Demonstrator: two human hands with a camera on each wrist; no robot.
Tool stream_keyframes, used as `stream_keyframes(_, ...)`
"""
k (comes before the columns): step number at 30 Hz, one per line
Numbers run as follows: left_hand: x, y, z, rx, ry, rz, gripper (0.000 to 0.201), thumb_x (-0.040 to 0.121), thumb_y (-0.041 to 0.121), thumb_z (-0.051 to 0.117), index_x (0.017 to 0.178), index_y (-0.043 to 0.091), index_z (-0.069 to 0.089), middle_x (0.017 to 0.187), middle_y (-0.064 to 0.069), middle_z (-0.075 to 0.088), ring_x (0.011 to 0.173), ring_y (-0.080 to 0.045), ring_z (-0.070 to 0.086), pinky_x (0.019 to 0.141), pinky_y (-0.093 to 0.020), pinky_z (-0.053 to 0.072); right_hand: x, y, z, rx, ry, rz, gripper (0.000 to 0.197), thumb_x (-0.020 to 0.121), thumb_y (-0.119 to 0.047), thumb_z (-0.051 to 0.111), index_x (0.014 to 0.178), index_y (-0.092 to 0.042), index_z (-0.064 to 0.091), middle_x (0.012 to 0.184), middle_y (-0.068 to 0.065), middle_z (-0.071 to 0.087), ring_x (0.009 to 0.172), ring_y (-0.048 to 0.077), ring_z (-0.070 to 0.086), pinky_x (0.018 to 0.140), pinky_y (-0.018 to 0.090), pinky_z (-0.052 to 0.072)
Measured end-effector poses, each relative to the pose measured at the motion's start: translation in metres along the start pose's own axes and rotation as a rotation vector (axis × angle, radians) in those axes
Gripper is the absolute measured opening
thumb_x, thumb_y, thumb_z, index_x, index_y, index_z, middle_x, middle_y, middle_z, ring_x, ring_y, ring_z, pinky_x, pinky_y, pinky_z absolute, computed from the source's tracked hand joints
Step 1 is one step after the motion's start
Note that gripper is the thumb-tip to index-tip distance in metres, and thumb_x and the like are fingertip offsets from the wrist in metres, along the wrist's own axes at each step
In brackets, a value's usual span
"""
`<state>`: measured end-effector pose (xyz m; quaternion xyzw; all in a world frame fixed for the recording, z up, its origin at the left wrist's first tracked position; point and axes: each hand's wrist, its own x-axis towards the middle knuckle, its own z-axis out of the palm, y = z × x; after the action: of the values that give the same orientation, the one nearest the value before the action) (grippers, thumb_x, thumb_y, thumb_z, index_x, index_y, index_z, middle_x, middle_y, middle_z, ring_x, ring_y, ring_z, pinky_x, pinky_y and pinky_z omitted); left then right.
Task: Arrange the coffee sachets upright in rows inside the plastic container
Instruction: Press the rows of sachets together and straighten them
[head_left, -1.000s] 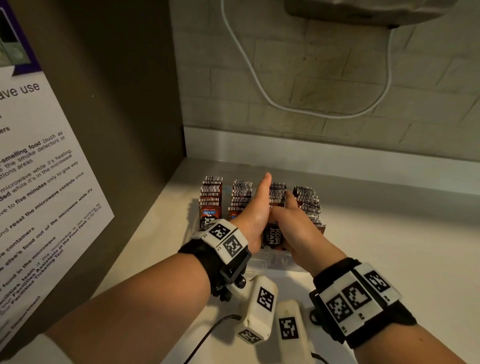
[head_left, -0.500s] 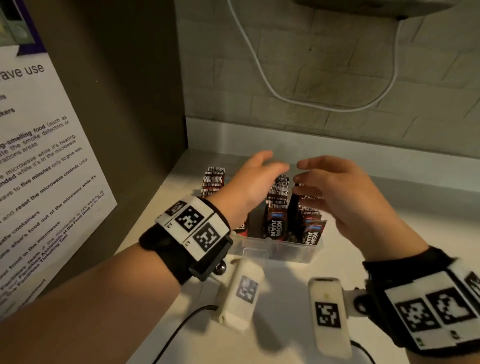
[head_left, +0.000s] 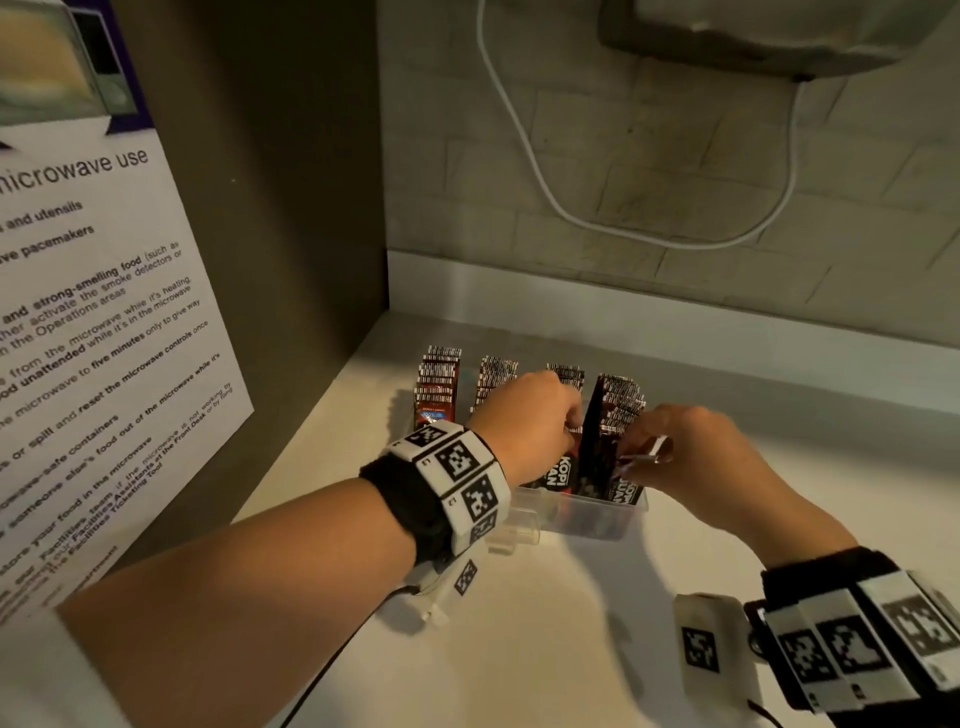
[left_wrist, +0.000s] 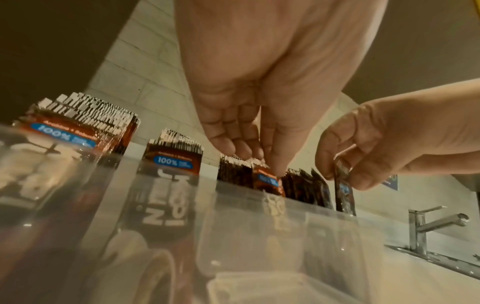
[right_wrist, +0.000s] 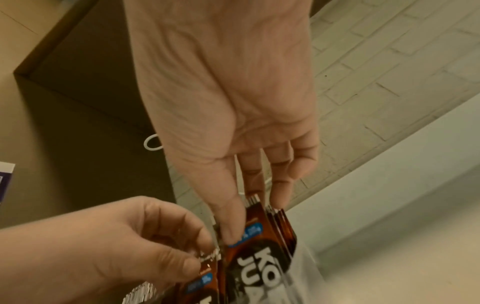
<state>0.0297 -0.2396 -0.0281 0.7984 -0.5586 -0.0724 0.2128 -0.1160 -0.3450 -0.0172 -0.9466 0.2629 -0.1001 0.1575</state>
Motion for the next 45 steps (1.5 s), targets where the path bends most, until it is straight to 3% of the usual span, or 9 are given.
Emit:
stream_keyframes(6,0.003,0.002,-0.016,-0.154,0.021,-0.011,0.016,0.087,0.009,0.064,0.099,0.013,0.074,0.092,-0.002,0.070,0.086,-0.017,0.063,0.082,-0.027,0.050,0.003,0.001,0.005,0.002,0.004,0.005,0.011,0.074,-0.011,0.078,0.082,-0.017,0.074,0.068,-0.012,0.059,0.057,-0.005,0.049,0.055,0.005,0.037)
stream_keyframes(10,0.008,-0.008,-0.059,-0.280,0.074,-0.007,0.014,0.084,0.008,0.071,0.096,0.011,0.076,0.083,0.003,0.068,0.074,-0.003,0.058,0.064,-0.008,0.042,0.006,0.001,0.004,-0.002,0.020,0.036,0.013,0.075,-0.010,0.077,0.085,-0.018,0.075,0.069,-0.010,0.060,0.066,0.010,0.055,0.059,0.020,0.039)
stream_keyframes(15,0.005,-0.043,-0.108,-0.408,0.114,-0.094,0.011,0.082,0.002,0.071,0.090,0.008,0.074,0.069,0.005,0.064,0.057,0.003,0.056,0.054,-0.010,0.046,0.008,-0.002,-0.006,0.012,0.046,0.033,0.012,0.077,-0.010,0.076,0.082,-0.020,0.074,0.065,-0.016,0.057,0.064,-0.001,0.054,0.054,0.007,0.035)
stream_keyframes(19,-0.002,-0.075,-0.105,-0.341,0.024,-0.172,0.010,0.083,0.004,0.070,0.085,0.013,0.073,0.072,0.005,0.065,0.063,-0.002,0.056,0.053,-0.011,0.045,0.010,-0.015,-0.018,0.084,0.097,-0.001,0.015,0.077,-0.007,0.075,0.079,-0.022,0.072,0.068,-0.010,0.062,0.069,0.012,0.061,0.056,0.012,0.039)
stream_keyframes(26,-0.007,-0.104,-0.068,-0.231,-0.021,-0.206,0.011,0.081,0.007,0.074,0.091,0.012,0.076,0.077,0.012,0.066,0.067,0.003,0.057,0.057,-0.004,0.040,0.020,-0.050,-0.025,0.293,0.115,-0.090,0.023,0.077,-0.002,0.074,0.075,-0.024,0.067,0.067,-0.017,0.062,0.064,-0.002,0.056,0.058,0.010,0.041)
stream_keyframes(31,-0.013,-0.104,-0.054,-0.110,-0.011,-0.180,0.015,0.076,0.011,0.080,0.090,0.016,0.078,0.085,0.003,0.073,0.075,-0.005,0.062,0.073,-0.020,0.046,0.037,-0.076,-0.012,0.374,0.121,-0.106,0.021,0.077,-0.002,0.073,0.077,-0.021,0.064,0.069,-0.012,0.062,0.064,-0.002,0.055,0.060,0.011,0.042)
stream_keyframes(39,-0.026,-0.110,-0.055,-0.156,0.184,-0.188,0.041,0.066,0.006,0.085,0.101,0.020,0.071,0.092,0.006,0.053,0.065,0.004,0.043,0.060,-0.002,0.033,0.069,-0.118,0.035,0.299,0.111,-0.135,0.022,0.074,-0.007,0.076,0.072,-0.024,0.061,0.071,-0.007,0.061,0.071,0.013,0.059,0.065,0.027,0.052)
stream_keyframes(42,-0.032,-0.113,-0.061,-0.305,0.330,-0.260,0.037,0.074,-0.001,0.076,0.098,0.027,0.067,0.097,0.003,0.055,0.065,0.002,0.045,0.067,-0.009,0.037,0.074,-0.128,0.055,0.240,0.045,-0.140,0.025,0.072,-0.008,0.076,0.070,-0.027,0.060,0.075,-0.002,0.065,0.078,0.020,0.063,0.073,0.036,0.054)
stream_keyframes(45,-0.038,-0.109,-0.057,-0.510,0.378,-0.406,0.046,0.082,0.001,0.064,0.120,0.027,0.056,0.113,-0.002,0.055,0.078,-0.009,0.051,0.068,-0.026,0.042,0.076,-0.133,0.074,0.184,-0.006,-0.145,0.024,0.072,-0.008,0.076,0.072,-0.026,0.061,0.081,0.002,0.069,0.082,0.023,0.065,0.073,0.035,0.054)
